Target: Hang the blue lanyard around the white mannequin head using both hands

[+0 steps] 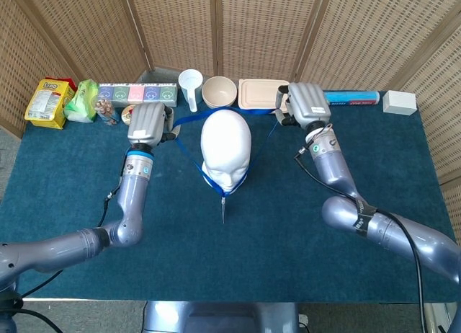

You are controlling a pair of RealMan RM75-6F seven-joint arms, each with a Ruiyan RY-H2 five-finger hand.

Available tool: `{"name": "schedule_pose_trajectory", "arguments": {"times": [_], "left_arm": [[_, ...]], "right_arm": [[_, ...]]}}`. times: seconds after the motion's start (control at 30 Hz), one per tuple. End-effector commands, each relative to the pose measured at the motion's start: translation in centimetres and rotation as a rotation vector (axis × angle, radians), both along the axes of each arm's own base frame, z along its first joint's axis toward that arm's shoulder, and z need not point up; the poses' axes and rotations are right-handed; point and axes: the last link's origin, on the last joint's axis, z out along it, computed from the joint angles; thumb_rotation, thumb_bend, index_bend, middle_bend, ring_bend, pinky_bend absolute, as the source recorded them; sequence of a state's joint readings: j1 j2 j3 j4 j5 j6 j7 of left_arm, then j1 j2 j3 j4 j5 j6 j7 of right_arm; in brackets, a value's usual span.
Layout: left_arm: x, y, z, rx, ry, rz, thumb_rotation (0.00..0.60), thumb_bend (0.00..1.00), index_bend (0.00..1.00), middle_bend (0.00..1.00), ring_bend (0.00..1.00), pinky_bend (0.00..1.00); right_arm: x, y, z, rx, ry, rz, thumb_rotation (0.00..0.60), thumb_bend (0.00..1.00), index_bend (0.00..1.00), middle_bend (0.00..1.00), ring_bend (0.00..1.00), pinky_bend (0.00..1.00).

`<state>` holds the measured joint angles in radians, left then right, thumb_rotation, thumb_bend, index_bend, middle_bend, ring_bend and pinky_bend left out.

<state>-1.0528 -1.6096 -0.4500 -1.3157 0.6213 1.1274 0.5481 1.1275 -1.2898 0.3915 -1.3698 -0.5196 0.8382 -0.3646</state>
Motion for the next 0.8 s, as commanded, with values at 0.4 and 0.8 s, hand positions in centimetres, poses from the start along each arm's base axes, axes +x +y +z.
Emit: {"name": "schedule_pose_trajectory", "arguments": {"times": [0.4, 0.8], "left_arm": [[0.7, -0.02, -1.12, -0.029, 0.026, -0.016, 0.476, 0.27, 0.68, 0.69, 0.64, 0.81], [0.88, -0.1, -1.07, -0.046, 0.023, -0.021, 0.469, 0.22, 0.48, 0.41, 0.31, 0.38]], "right_arm": [[-0.27, -0.33, -0.27, 0.04, 0.026, -0.015, 0.6, 0.44, 0.47, 0.57, 0.68, 0.77], [-0.1, -0.19, 0.1, 0.072, -0.02, -0.005, 0.6, 0.45, 0.33, 0.42, 0.46, 0.52]]}}
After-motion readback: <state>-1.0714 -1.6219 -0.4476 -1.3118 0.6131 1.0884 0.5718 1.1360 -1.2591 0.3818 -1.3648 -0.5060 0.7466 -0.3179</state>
